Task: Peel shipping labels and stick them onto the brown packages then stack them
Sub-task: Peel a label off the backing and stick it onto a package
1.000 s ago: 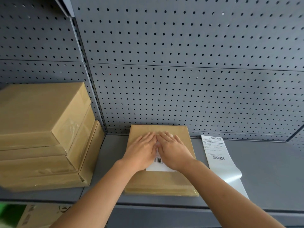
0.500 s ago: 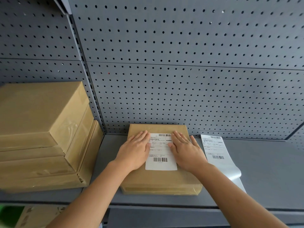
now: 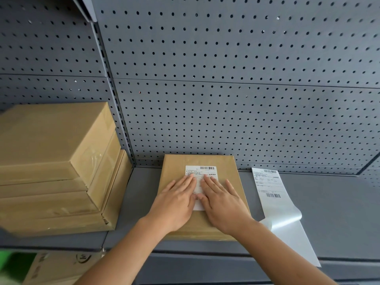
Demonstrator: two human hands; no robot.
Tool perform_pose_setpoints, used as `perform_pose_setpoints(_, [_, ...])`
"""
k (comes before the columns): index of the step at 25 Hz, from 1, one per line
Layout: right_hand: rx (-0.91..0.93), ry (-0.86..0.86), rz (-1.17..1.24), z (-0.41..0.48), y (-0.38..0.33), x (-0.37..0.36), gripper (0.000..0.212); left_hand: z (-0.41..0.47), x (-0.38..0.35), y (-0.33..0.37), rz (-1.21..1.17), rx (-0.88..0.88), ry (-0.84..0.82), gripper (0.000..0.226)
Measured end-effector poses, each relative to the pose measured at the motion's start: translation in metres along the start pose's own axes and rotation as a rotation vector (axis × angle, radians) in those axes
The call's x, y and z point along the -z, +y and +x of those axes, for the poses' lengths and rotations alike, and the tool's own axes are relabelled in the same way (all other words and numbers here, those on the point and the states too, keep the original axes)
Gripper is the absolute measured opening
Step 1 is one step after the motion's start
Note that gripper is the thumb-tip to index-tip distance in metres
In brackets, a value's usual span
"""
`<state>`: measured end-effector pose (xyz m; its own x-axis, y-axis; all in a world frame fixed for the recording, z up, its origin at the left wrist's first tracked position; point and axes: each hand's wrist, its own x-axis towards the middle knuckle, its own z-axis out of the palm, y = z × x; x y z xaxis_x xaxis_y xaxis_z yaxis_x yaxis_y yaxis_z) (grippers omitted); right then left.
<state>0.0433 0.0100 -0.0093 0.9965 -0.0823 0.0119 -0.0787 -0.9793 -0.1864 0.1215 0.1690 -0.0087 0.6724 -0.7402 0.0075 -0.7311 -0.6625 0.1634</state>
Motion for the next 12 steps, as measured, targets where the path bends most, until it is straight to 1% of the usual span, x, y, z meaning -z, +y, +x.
perform_pose_setpoints(2, [-0.036, -0.004, -0.025, -0.007, 0.009, 0.003, 0.095, -0.003, 0.001, -0.002, -0.006, 0.026, -0.003, 0.058])
perform_pose_setpoints(6, [-0.121, -0.001, -0.018, -0.018, 0.028, 0.005, 0.093, -0.010, 0.006, -0.010, -0.023, 0.103, -0.050, 0.058])
perform_pose_setpoints(8, [-0.131, 0.016, 0.002, -0.023, 0.027, 0.007, 0.093, -0.015, 0.008, -0.011, -0.039, 0.127, -0.044, 0.059])
perform_pose_setpoints(10, [-0.069, 0.048, 0.022, -0.031, 0.015, 0.009, 0.091, -0.022, 0.012, -0.002, -0.072, 0.094, -0.012, 0.060])
perform_pose_setpoints(12, [0.033, 0.065, 0.054, -0.042, -0.004, 0.008, 0.089, -0.033, 0.011, 0.015, -0.088, 0.002, 0.008, 0.067])
